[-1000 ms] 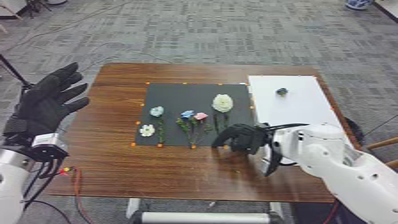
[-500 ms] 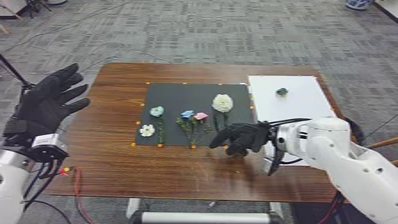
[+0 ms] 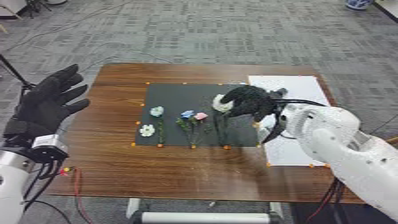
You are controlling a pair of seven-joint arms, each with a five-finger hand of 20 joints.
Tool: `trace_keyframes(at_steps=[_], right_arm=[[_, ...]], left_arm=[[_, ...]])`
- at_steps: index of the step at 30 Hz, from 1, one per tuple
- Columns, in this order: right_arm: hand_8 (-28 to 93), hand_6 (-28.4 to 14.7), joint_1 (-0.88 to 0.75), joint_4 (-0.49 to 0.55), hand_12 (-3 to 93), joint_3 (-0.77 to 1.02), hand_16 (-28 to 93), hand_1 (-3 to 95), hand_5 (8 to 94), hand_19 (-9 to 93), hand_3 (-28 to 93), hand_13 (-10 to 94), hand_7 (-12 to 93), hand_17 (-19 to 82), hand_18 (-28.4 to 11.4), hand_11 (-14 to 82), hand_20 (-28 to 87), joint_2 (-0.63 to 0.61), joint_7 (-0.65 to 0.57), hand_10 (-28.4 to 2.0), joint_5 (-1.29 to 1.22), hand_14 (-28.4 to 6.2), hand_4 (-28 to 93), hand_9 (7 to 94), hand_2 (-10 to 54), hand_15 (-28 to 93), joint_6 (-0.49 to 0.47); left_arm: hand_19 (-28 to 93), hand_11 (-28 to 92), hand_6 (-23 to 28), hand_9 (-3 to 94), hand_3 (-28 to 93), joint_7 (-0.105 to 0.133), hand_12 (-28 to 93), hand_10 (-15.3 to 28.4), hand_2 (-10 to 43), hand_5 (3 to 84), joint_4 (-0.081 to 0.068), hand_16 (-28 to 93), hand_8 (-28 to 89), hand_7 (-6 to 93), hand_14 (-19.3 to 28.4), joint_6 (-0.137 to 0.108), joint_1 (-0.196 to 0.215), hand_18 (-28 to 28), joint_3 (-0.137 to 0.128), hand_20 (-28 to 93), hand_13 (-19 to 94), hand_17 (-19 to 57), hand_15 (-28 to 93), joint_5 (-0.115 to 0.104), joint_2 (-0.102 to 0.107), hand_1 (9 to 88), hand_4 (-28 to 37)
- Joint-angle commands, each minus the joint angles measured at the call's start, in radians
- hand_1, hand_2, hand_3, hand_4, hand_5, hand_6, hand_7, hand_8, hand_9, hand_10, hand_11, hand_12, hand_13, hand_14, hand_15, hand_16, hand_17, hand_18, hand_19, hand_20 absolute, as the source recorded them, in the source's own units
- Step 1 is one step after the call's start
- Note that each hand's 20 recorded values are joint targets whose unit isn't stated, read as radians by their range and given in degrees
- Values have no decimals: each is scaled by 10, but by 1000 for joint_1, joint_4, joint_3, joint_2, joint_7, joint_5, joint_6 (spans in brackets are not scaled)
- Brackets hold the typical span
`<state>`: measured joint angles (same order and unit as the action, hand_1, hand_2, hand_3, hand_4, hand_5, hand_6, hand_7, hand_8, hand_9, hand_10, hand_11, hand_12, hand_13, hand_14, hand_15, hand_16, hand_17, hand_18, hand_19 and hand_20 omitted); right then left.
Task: Arrange flowers
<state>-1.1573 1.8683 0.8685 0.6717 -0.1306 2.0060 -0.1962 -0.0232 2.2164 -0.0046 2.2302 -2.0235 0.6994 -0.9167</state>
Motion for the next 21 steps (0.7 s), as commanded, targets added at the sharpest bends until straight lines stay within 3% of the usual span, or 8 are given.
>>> trace_keyframes(at_steps=[1, 3, 5, 8, 9, 12, 16, 21], right_arm=[[-104, -30, 308, -182, 161, -333, 288, 222, 332, 866, 840, 579, 146, 328, -204, 114, 450, -79, -373, -136, 135, -111, -282, 385, -55, 776, 372], [-99, -46, 358, -212, 166, -421, 276, 220, 298, 861, 848, 543, 148, 319, -199, 113, 442, -67, -475, -140, 146, -113, -282, 337, -78, 783, 396], [-96, -60, 355, -236, 168, -427, 265, 226, 279, 858, 849, 533, 142, 315, -196, 113, 436, -55, -498, -145, 167, -111, -283, 318, -90, 789, 354], [-91, -64, 385, -296, 171, -475, 259, 231, 276, 854, 851, 528, 139, 310, -193, 114, 432, -39, -479, -148, 139, -112, -283, 312, -94, 791, 379], [-90, -66, 422, -332, 171, -535, 256, 233, 283, 854, 853, 531, 144, 311, -193, 116, 431, -31, -475, -147, 126, -109, -283, 319, -94, 791, 447], [-109, -54, 424, -380, 145, -545, 252, 241, 352, 883, 858, 591, 170, 349, -197, 124, 433, -13, -453, -140, 120, -98, -283, 402, -95, 796, 446], [-115, -42, 381, -413, 128, -469, 262, 249, 386, 901, 857, 630, 180, 369, -201, 126, 436, 17, -426, -133, 83, -91, -283, 457, -95, 796, 336], [-118, -41, 391, -467, 127, -507, 271, 253, 396, 909, 851, 636, 185, 371, -204, 130, 437, 32, -445, -132, 91, -91, -283, 471, -95, 798, 312]], left_arm=[[380, 167, -2, 154, 674, 4, 202, 84, -37, 197, 13, -42, -98, 192, 117, -12, 22, 203, -8, 89, 56, -117, 405, -2, -17, 237, -283], [379, 166, -2, 154, 675, 6, 202, 84, -38, 197, 14, -42, -97, 192, 117, -12, 21, 203, -6, 89, 56, -117, 402, -4, -18, 237, -283], [379, 165, -2, 153, 675, 4, 203, 84, -39, 197, 12, -41, -97, 191, 116, -7, 15, 202, -2, 90, 56, -117, 402, -2, -15, 238, -283], [378, 164, -2, 154, 674, 5, 204, 83, -38, 197, 13, -41, -96, 189, 116, -9, 15, 202, -8, 90, 56, -116, 401, -5, -13, 239, -283], [378, 164, -2, 154, 674, 7, 204, 83, -38, 197, 12, -41, -95, 188, 115, -11, 13, 202, -8, 90, 57, -116, 400, -3, -11, 238, -283], [378, 164, -2, 153, 674, 10, 205, 81, -39, 197, 10, -40, -95, 188, 115, -9, 6, 201, -11, 91, 56, -116, 399, -3, -6, 238, -283], [377, 165, -2, 153, 672, 12, 206, 82, -38, 197, 10, -39, -95, 188, 115, -9, 5, 202, -20, 91, 56, -116, 399, -5, -1, 239, -283], [377, 167, -2, 153, 674, 12, 206, 82, -39, 197, 5, -39, -94, 187, 115, -5, -2, 202, -18, 91, 57, -116, 398, -6, 4, 238, -283]])
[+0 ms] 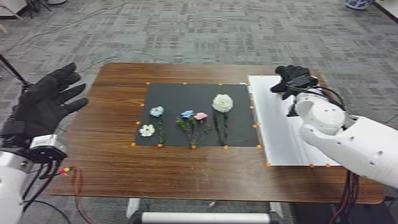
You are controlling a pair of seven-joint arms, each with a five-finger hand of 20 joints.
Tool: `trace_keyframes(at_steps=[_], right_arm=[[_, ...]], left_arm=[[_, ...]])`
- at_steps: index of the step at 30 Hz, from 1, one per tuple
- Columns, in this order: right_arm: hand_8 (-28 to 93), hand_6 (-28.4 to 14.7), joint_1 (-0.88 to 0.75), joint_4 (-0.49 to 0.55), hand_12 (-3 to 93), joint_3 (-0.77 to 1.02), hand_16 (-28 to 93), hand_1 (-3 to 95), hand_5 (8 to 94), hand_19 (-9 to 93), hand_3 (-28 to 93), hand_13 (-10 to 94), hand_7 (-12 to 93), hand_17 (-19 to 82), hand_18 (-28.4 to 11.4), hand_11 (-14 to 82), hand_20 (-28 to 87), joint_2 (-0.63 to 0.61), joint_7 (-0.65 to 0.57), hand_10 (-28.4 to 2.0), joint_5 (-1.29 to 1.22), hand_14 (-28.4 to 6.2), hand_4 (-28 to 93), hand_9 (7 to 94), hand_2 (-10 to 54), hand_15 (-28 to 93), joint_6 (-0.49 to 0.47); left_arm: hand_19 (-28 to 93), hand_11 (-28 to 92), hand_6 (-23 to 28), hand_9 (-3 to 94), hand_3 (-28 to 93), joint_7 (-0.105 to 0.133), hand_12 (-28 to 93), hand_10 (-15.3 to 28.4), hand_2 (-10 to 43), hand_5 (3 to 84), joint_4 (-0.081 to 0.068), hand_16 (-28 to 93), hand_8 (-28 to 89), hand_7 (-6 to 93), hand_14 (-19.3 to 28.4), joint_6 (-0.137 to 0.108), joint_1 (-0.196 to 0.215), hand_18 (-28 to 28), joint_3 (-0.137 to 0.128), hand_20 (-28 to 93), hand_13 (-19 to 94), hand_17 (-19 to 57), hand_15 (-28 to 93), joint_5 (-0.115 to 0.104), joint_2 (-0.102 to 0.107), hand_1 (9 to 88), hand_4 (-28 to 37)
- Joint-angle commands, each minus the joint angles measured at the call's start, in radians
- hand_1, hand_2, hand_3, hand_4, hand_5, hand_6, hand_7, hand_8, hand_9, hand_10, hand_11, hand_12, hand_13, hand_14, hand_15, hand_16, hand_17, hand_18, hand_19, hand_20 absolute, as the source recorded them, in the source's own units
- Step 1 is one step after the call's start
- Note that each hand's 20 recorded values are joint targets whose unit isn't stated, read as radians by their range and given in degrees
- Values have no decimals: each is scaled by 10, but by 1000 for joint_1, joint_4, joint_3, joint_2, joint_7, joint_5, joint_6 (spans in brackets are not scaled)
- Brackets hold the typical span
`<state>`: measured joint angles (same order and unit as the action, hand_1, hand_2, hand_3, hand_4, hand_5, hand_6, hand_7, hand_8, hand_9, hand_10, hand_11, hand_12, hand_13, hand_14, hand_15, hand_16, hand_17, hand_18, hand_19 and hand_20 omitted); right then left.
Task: Arrange flowers
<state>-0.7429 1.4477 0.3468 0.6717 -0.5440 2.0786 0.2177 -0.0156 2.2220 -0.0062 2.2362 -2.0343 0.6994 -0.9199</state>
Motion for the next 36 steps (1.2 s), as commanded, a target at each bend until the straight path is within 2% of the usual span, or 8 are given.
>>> trace_keyframes(at_steps=[1, 8, 11, 13, 17, 18, 25, 36], right_arm=[[-118, -40, -16, -55, 127, 0, 272, 253, 398, 910, 851, 636, 186, 372, -203, 130, 437, 34, -48, -131, 14, -91, -283, 473, -95, 798, -106], [-122, -35, -29, -81, 131, -11, 278, 255, 421, 915, 851, 639, 196, 373, -205, 139, 438, 36, -47, -131, 0, -90, -283, 488, -95, 798, -88], [-139, -7, -11, -72, 163, -63, 279, 301, 499, 918, 853, 653, 246, 375, -203, 231, 446, 30, -58, -92, 14, -85, -281, 588, -95, 798, -5], [-160, 12, -8, -53, 187, -79, 283, 334, 562, 922, 854, 664, 293, 383, -199, 277, 452, 22, -50, -87, 18, -78, -281, 652, -95, 795, 29], [-37, 28, -30, 17, 404, -59, 299, 464, 646, 927, 798, 702, 421, 407, -191, 212, 454, 0, -27, -55, 12, -60, -282, 800, -95, 778, 32], [-5, 32, -45, 42, 459, -42, 304, 507, 683, 930, 795, 721, 463, 422, -188, 241, 459, -11, -6, -47, -2, -50, -282, 833, -95, 772, 37], [-6, 27, -236, 243, 487, 125, 313, 517, 719, 932, 818, 736, 481, 433, -189, 263, 471, -59, 149, -43, -77, -47, -283, 851, -95, 774, 35], [-4, 28, -351, 305, 489, 180, 319, 515, 719, 932, 823, 739, 481, 434, -192, 257, 491, 0, 151, -43, -28, -47, -283, 856, -95, 777, 4]], left_arm=[[377, 167, -1, 153, 674, 3, 206, 82, -39, 197, 0, -39, -94, 187, 115, -1, -8, 202, -8, 91, 57, -116, 398, -6, 6, 238, -283], [377, 168, -1, 153, 673, 6, 205, 81, -39, 197, 2, -40, -93, 187, 115, 1, 2, 202, -12, 92, 57, -116, 400, -5, 3, 239, -283], [377, 168, -1, 153, 671, 2, 204, 82, -38, 197, 1, -40, -93, 187, 115, 4, 3, 202, -12, 92, 57, -116, 403, -6, 3, 240, -283], [378, 169, -1, 153, 671, 2, 204, 82, -38, 197, 1, -41, -93, 187, 115, 5, 4, 202, -12, 92, 57, -116, 403, -6, 2, 240, -283], [378, 171, -1, 153, 671, 2, 204, 83, -39, 198, -4, -41, -93, 187, 115, 8, -2, 202, -5, 92, 56, -116, 402, -7, 5, 240, -283], [378, 171, -1, 153, 669, 0, 204, 83, -38, 198, -4, -41, -93, 188, 115, 9, -4, 202, -5, 92, 56, -116, 403, -6, 5, 241, -283], [379, 171, -1, 153, 671, 3, 203, 83, -38, 197, -6, -41, -93, 188, 116, 12, -8, 201, -11, 92, 56, -116, 404, -5, 11, 240, -283], [379, 170, -1, 152, 669, -1, 203, 84, -37, 197, -5, -41, -91, 185, 117, 16, -9, 202, -6, 91, 55, -117, 404, -5, 6, 240, -283]])
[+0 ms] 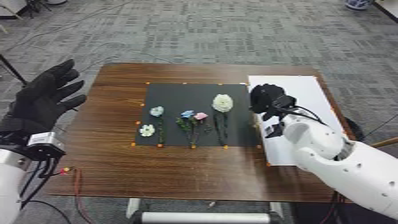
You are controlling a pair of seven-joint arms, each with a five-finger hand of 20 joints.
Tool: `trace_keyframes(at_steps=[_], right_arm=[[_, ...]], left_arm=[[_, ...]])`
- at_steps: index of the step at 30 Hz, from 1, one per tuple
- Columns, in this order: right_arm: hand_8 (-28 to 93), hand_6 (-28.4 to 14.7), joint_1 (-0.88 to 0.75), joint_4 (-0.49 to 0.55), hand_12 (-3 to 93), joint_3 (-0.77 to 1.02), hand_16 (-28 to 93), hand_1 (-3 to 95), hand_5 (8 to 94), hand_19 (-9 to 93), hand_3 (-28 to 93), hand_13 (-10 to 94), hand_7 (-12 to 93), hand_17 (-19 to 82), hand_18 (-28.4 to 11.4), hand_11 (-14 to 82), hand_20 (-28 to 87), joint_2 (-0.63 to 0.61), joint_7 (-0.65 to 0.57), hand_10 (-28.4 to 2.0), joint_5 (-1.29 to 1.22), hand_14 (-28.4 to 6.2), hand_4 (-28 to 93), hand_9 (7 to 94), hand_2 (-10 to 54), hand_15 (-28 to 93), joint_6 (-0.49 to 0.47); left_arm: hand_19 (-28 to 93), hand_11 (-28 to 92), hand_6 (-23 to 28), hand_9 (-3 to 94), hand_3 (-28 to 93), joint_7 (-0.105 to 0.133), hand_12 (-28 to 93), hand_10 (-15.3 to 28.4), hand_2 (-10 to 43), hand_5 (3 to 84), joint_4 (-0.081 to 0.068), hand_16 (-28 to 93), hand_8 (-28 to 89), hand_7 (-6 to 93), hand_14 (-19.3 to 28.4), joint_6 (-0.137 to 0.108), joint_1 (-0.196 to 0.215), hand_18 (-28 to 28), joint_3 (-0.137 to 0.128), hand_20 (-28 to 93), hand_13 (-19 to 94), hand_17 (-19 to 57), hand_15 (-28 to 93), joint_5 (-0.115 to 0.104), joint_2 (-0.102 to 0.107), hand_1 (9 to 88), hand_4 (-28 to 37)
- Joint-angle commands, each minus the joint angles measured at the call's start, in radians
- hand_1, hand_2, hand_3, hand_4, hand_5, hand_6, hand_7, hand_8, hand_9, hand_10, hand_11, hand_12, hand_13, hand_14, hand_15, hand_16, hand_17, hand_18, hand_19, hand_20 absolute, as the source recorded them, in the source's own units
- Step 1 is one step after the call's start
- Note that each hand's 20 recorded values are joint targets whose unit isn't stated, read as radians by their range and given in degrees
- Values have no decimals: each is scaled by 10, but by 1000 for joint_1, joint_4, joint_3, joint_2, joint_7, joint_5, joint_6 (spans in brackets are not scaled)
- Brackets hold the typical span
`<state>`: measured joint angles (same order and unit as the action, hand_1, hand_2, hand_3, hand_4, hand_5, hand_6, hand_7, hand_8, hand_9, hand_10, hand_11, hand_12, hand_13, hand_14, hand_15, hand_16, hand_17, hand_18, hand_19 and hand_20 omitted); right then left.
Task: Arrange flowers
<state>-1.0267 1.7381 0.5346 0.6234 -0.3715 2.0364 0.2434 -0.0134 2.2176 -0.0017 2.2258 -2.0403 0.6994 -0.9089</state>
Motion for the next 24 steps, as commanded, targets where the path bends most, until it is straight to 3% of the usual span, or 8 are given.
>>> trace_keyframes(at_steps=[1, 14, 24], right_arm=[[-5, 28, -70, 13, 490, -6, 319, 515, 720, 932, 822, 739, 480, 434, -193, 257, 492, 55, -20, -43, 0, -47, -283, 856, -95, 777, -20], [3, 29, 28, -58, 473, -99, 322, 513, 717, 932, 824, 740, 476, 436, -194, 229, 506, 139, -47, -42, 33, -48, -283, 861, -95, 782, 44], [-2, 28, 8, -51, 468, -77, 331, 474, 675, 932, 815, 723, 438, 424, -193, 180, 520, 114, -71, -42, 70, -50, -283, 835, -95, 791, 0]], left_arm=[[379, 169, 0, 152, 667, -3, 203, 84, -36, 197, 0, -41, -90, 185, 117, 9, 4, 202, -1, 91, 55, -117, 404, -6, -6, 240, -283], [380, 169, 1, 151, 670, -3, 205, 84, -39, 198, -1, -42, -89, 183, 117, 5, -4, 203, 6, 90, 54, -118, 405, -5, -7, 239, -283], [377, 169, 1, 151, 670, -1, 205, 83, -39, 198, 5, -43, -86, 181, 117, -1, 10, 201, -12, 89, 54, -117, 404, -6, -14, 238, -283]])
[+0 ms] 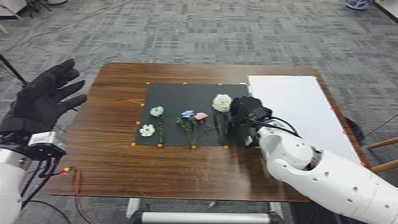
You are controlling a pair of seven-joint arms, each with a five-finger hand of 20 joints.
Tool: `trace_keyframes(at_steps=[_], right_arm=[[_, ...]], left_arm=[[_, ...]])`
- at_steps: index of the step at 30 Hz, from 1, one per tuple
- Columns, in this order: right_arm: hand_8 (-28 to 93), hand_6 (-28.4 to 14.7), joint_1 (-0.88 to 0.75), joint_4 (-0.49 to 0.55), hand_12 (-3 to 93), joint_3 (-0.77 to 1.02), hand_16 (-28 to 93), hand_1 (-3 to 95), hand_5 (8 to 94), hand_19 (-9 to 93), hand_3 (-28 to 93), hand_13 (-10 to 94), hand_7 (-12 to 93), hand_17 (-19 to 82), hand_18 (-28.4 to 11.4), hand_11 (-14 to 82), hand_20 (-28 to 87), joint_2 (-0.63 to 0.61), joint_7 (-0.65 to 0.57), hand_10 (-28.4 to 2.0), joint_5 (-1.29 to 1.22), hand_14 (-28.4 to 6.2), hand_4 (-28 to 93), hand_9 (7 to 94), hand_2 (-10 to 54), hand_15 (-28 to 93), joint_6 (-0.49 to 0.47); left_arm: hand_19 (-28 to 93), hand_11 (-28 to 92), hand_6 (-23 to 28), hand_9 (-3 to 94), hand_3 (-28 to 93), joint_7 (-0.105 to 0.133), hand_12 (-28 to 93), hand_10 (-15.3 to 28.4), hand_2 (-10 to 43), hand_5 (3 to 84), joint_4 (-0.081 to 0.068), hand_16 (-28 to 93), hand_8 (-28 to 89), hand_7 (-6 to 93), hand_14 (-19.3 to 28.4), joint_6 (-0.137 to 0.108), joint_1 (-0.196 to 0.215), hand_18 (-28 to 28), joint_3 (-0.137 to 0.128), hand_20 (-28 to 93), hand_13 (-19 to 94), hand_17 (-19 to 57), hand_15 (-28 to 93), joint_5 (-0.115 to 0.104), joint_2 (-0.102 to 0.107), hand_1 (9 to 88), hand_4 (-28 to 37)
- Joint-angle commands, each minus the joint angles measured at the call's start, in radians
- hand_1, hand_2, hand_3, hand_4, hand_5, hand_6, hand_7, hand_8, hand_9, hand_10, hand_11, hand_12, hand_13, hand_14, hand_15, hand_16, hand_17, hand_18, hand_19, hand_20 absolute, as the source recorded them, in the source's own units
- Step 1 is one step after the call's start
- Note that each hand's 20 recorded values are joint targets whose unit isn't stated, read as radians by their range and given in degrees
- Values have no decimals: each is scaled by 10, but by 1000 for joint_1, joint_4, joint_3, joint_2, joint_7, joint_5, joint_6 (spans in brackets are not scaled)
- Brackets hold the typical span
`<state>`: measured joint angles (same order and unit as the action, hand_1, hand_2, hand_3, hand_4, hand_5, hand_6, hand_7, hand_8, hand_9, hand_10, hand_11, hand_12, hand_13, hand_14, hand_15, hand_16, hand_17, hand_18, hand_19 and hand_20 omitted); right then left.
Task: Arrange flowers
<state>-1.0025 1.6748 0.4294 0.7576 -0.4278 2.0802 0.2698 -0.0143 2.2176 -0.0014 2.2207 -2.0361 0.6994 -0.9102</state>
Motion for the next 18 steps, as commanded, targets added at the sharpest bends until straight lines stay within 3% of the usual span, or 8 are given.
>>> trace_keyframes(at_steps=[1, 10, 12, 14, 18], right_arm=[[-2, 26, -17, 16, 468, 28, 332, 471, 669, 932, 815, 721, 436, 423, -192, 179, 521, -25, -21, -42, 33, -51, -283, 830, -95, 792, -28], [-1, 14, -76, 64, 463, 99, 332, 429, 610, 932, 796, 702, 420, 409, -195, 179, 531, -54, -4, -55, 21, -56, -283, 770, -95, 802, -67], [-22, 15, -85, 71, 393, 107, 329, 393, 594, 932, 815, 699, 382, 404, -196, 260, 532, -57, -5, -67, 14, -58, -283, 720, -95, 804, -57], [-124, 12, -93, 81, 310, 116, 328, 351, 585, 932, 847, 696, 361, 401, -198, 335, 535, -61, -14, -87, 13, -60, -283, 669, -95, 806, -58], [-160, 0, -140, 120, 269, 180, 327, 306, 554, 932, 851, 690, 348, 397, -202, 348, 538, -75, -5, -104, -31, -65, -283, 629, -95, 810, -65]], left_arm=[[377, 169, 1, 151, 670, 0, 206, 83, -39, 198, 5, -43, -86, 181, 117, -1, 14, 201, -16, 88, 54, -117, 404, -5, -13, 239, -283], [378, 168, 1, 150, 668, 4, 205, 84, -38, 198, 5, -43, -85, 181, 117, -2, 16, 201, -16, 89, 53, -117, 403, -6, -11, 239, -283], [378, 169, 1, 150, 669, 5, 206, 84, -38, 198, 3, -43, -85, 180, 117, -3, 12, 201, -14, 88, 53, -117, 402, -6, -10, 239, -283], [378, 168, 1, 150, 668, 5, 206, 83, -38, 198, 3, -43, -85, 181, 117, -4, 11, 201, -12, 88, 53, -117, 402, -5, -10, 239, -283], [378, 167, 1, 150, 666, 3, 206, 83, -37, 198, 3, -43, -84, 181, 118, -4, 13, 201, -14, 88, 52, -117, 402, -5, -12, 239, -283]])
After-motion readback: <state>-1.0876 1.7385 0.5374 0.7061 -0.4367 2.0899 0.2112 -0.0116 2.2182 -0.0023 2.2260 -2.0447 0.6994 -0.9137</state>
